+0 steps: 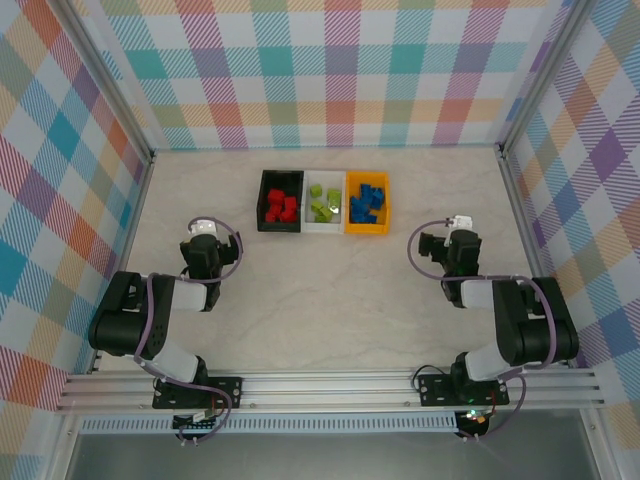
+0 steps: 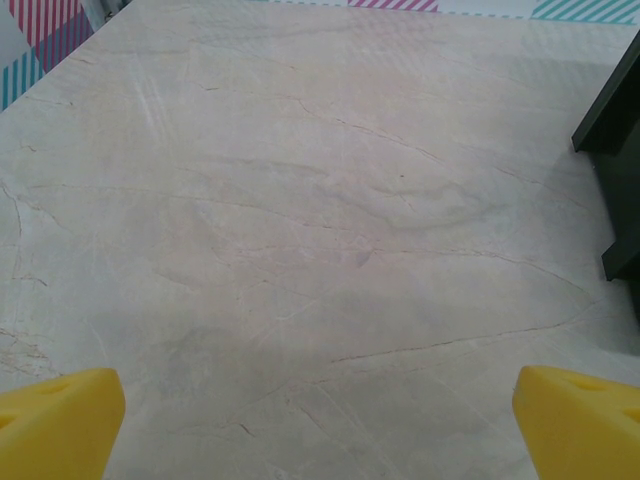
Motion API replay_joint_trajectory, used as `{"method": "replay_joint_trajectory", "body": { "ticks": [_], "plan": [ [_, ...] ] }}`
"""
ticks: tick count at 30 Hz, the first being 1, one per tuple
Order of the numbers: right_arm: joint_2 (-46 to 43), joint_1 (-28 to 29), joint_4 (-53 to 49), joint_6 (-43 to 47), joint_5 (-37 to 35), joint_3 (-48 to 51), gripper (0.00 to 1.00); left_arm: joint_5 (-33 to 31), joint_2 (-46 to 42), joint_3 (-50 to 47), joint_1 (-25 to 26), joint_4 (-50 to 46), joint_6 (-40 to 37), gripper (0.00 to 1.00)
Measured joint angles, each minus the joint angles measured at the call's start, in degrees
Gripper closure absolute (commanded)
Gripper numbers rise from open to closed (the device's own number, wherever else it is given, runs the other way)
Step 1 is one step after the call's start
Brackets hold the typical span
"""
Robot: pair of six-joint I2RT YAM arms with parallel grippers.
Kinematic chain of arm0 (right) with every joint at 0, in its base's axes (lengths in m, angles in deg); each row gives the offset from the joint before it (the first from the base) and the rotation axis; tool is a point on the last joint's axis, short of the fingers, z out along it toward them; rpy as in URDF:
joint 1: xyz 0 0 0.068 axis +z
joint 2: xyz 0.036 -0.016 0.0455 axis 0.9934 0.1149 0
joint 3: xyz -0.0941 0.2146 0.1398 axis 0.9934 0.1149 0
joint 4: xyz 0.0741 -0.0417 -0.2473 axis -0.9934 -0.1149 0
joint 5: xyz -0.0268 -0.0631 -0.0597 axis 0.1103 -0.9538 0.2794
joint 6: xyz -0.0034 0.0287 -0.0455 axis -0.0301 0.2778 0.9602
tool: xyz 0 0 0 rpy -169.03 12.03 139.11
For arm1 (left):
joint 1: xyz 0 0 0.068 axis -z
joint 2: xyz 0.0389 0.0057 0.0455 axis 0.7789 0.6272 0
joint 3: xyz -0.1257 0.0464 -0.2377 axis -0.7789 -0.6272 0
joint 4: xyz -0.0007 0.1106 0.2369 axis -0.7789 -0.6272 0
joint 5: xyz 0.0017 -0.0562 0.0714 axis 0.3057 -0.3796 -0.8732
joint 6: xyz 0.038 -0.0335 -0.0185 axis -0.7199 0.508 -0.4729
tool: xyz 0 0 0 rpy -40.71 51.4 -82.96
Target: Sort the legos into containers by color
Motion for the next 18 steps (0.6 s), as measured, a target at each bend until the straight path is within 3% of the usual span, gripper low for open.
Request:
{"method": "replay_joint_trajectory", "body": {
  "ticks": [18],
  "plan": [
    [1.7,-0.8,6.1,0.0,2.1,0.3,0.00,0.0,0.0,0.0,0.0,0.0,0.0,0.00]
  ]
}}
